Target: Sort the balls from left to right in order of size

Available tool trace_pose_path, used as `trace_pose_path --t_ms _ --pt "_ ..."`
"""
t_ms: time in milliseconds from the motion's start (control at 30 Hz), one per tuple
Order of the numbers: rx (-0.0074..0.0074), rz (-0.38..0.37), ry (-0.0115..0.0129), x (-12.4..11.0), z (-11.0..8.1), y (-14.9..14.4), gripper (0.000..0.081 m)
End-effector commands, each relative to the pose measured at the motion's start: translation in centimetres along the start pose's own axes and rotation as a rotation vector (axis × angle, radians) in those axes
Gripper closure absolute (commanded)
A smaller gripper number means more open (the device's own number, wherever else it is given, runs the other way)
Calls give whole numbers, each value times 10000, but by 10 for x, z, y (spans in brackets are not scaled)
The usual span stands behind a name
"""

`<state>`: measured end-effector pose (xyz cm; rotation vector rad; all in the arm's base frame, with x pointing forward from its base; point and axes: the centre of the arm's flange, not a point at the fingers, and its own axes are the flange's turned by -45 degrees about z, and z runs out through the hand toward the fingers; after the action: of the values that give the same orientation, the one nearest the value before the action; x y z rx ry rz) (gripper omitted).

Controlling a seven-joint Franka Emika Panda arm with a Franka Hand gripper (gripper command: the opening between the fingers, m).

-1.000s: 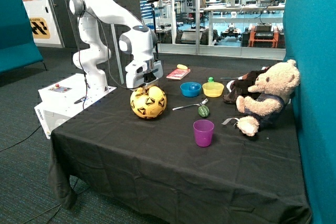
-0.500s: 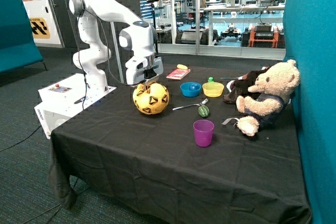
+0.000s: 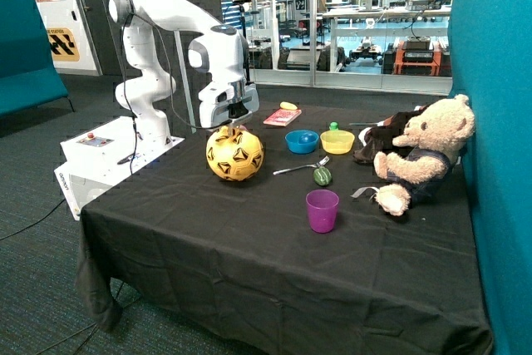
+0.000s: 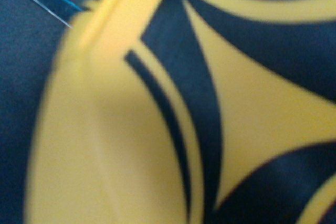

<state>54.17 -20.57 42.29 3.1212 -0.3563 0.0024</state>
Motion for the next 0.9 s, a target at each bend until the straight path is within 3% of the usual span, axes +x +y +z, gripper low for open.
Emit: trace_pose_path --t_ms 0,867 --pt "-1 -171 -15 5 -12 -9 808" --pt "0 -896 -15 12 -45 -55 808"
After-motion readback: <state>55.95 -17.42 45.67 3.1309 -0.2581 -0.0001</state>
